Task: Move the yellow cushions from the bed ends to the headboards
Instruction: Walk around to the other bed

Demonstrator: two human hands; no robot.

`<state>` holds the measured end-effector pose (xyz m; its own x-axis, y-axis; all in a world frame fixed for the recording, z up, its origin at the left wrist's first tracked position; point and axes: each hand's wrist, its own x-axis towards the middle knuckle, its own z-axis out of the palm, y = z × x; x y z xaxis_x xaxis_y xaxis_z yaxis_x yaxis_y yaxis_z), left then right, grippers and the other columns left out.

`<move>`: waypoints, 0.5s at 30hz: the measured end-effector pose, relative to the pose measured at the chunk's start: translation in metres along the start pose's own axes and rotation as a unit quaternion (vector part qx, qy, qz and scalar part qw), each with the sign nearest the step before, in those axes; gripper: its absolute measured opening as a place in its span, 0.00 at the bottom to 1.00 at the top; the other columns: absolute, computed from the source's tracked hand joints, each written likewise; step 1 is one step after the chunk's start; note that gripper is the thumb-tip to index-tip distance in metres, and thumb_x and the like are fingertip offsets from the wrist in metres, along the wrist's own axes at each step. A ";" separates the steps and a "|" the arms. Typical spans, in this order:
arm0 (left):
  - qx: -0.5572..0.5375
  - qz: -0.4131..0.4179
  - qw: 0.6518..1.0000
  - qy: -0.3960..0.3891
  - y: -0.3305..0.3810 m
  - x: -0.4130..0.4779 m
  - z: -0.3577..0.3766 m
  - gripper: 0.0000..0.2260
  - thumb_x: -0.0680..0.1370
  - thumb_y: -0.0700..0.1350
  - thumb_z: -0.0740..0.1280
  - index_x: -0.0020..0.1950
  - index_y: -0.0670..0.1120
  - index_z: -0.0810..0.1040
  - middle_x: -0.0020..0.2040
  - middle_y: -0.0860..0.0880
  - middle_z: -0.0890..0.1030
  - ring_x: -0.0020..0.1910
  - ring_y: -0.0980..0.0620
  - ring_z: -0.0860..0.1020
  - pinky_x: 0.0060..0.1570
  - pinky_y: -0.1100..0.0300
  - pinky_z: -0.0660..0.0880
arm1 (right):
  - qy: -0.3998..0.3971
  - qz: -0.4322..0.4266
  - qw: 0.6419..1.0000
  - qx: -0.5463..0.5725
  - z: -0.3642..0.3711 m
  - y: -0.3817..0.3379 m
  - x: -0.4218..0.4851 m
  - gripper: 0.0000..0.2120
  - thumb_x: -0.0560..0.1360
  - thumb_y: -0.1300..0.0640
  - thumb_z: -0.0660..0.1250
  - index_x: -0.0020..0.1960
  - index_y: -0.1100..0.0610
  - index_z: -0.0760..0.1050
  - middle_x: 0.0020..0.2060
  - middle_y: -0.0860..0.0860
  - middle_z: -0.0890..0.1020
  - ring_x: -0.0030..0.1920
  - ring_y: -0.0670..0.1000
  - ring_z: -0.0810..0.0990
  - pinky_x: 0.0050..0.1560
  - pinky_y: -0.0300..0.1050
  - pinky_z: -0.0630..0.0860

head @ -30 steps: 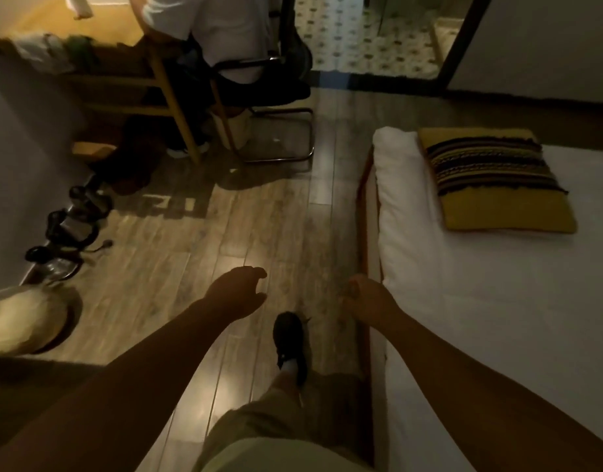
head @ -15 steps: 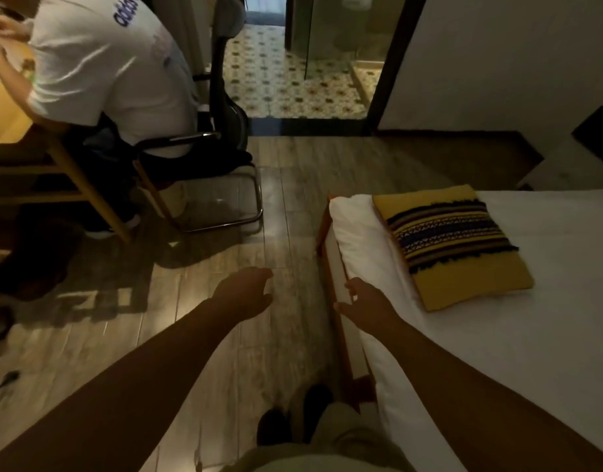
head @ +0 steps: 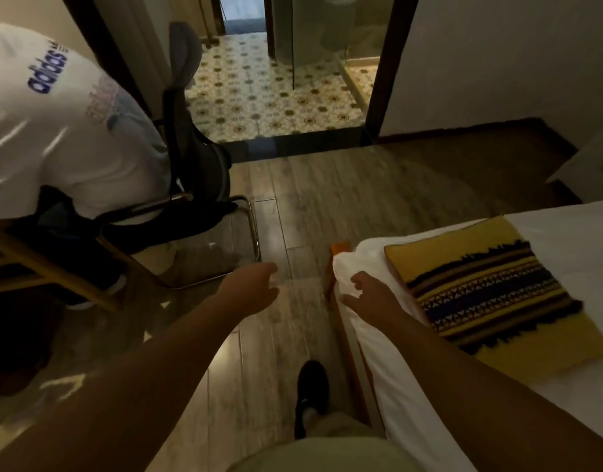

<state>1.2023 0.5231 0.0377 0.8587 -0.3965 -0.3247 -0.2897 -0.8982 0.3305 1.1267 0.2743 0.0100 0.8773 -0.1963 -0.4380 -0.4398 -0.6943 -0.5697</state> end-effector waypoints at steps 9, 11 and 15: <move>0.096 0.031 0.994 -0.030 0.009 0.159 -0.064 0.17 0.77 0.47 0.65 0.65 0.51 0.73 0.56 0.47 0.81 0.53 0.48 0.80 0.46 0.58 0.75 | 0.011 0.024 0.999 0.038 -0.063 -0.032 0.150 0.21 0.76 0.49 0.70 0.65 0.58 0.74 0.62 0.57 0.79 0.61 0.57 0.77 0.53 0.41 0.67; 0.112 0.036 0.993 -0.033 0.009 0.197 -0.080 0.21 0.76 0.46 0.66 0.70 0.51 0.71 0.60 0.46 0.80 0.57 0.46 0.79 0.46 0.58 0.73 | 0.010 0.041 0.998 0.045 -0.073 -0.037 0.181 0.18 0.75 0.49 0.70 0.61 0.58 0.76 0.59 0.57 0.81 0.56 0.56 0.78 0.51 0.44 0.70; 0.112 0.053 0.991 -0.051 0.003 0.275 -0.106 0.24 0.78 0.50 0.65 0.74 0.50 0.67 0.67 0.45 0.76 0.64 0.45 0.76 0.58 0.51 0.76 | 0.020 0.076 0.995 0.065 -0.090 -0.044 0.241 0.25 0.74 0.48 0.71 0.67 0.57 0.73 0.64 0.56 0.79 0.61 0.56 0.78 0.58 0.48 0.74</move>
<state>1.4827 0.4310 0.0432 0.7741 -0.4983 -0.3904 -0.4730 -0.8652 0.1664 1.3743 0.1950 -0.0080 0.8047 -0.3208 -0.4995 -0.5865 -0.5599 -0.5852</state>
